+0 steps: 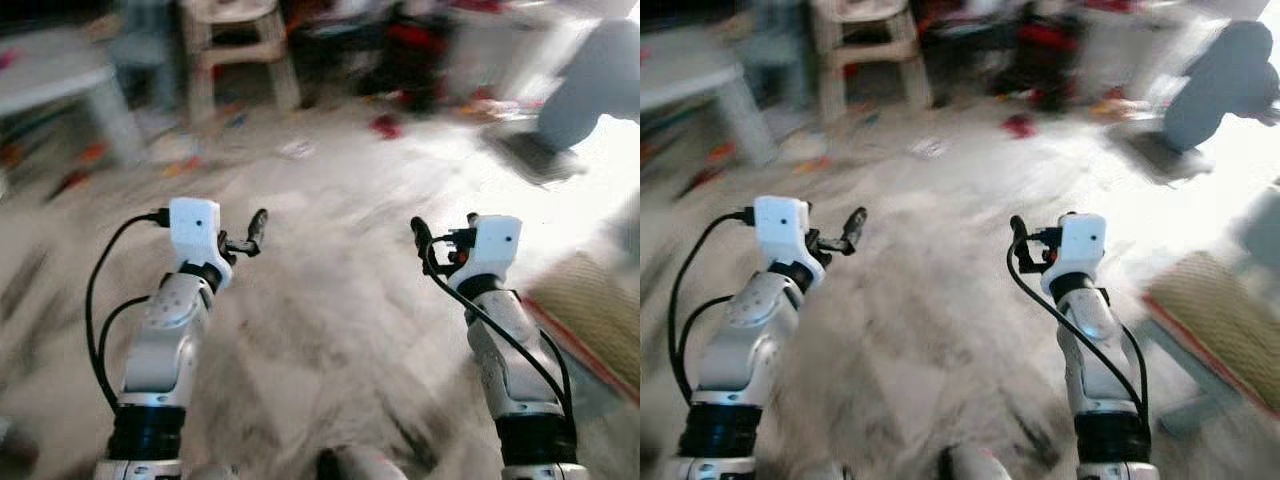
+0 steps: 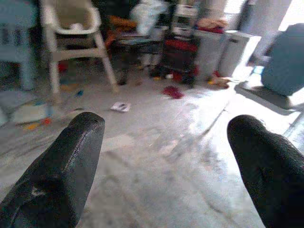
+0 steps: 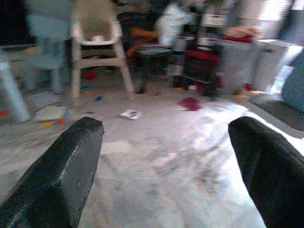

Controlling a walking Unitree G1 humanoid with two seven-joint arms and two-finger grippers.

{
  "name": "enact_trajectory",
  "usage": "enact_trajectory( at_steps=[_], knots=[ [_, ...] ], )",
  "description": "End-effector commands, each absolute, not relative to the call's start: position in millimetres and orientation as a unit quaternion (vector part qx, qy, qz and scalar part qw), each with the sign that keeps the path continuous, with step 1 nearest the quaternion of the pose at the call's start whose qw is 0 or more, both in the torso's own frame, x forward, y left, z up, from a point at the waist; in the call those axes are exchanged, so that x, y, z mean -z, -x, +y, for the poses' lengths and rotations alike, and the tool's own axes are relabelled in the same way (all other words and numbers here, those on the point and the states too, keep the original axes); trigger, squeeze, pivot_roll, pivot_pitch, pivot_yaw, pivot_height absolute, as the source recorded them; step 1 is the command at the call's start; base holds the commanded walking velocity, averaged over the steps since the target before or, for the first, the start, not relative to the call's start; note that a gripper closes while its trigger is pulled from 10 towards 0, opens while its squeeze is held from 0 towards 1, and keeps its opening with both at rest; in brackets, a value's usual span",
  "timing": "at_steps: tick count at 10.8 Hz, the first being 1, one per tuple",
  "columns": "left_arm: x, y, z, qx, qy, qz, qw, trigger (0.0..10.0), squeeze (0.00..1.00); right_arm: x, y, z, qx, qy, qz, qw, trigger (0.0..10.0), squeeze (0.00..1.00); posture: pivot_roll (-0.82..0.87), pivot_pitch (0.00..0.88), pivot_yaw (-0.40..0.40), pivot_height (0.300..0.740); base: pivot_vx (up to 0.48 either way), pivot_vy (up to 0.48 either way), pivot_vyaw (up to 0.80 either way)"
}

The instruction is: Move the pillow to the sofa

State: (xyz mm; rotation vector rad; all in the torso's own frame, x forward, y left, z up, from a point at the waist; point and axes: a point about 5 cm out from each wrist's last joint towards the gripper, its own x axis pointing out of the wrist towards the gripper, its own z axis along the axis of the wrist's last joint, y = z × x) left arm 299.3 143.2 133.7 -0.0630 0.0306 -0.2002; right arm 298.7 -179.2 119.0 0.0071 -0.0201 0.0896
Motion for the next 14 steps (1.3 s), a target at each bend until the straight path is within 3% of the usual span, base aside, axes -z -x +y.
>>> enact_trajectory(
  at_steps=[1,5,8,10,12,13,14],
  knots=[
    [-134,-303,137,0.111,0.038,0.015,0.993,10.0,0.0,-118,-300,-188,-0.023,-0.005,-0.009,1.0,10.0,0.0,-0.06,0.027,-0.061,0.74,0.319,0.0,-0.8],
    [-134,-296,133,0.123,0.035,0.008,0.992,10.0,0.0,-109,-288,-194,0.002,-0.014,-0.001,1.0,10.0,0.0,-0.03,0.042,-0.096,0.74,0.306,0.0,-0.8],
    [-120,-254,135,0.143,0.03,0.041,0.988,10.0,0.0,-97,-239,-191,0.017,-0.027,0.016,0.999,10.0,0.0,-0.04,0.159,-0.081,0.74,0.26,0.0,-0.27],
    [-89,-226,135,0.167,0.018,0.099,0.981,10.0,0.0,-72,-204,-184,0.012,0.025,0.07,0.997,10.0,0.0,-0.02,0.162,-0.101,0.74,0.0,0.0,0.0],
    [-102,-218,141,0.151,0.027,0.097,0.983,10.0,0.0,-78,-207,-187,0.022,0.028,0.063,0.997,10.0,0.0,-0.01,0.165,-0.113,0.74,0.0,0.0,0.0],
    [-109,-215,148,0.149,0.005,0.095,0.984,10.0,0.0,-85,-219,-184,0.019,0.022,0.052,0.998,10.0,0.0,-0.01,0.122,-0.123,0.74,0.0,0.0,0.0],
    [-101,-237,146,0.147,-0.028,0.078,0.986,10.0,0.0,-76,-240,-183,0.029,0.019,0.046,0.998,10.0,0.0,0.0,0.183,-0.086,0.74,0.0,0.0,0.0]
  ],
)
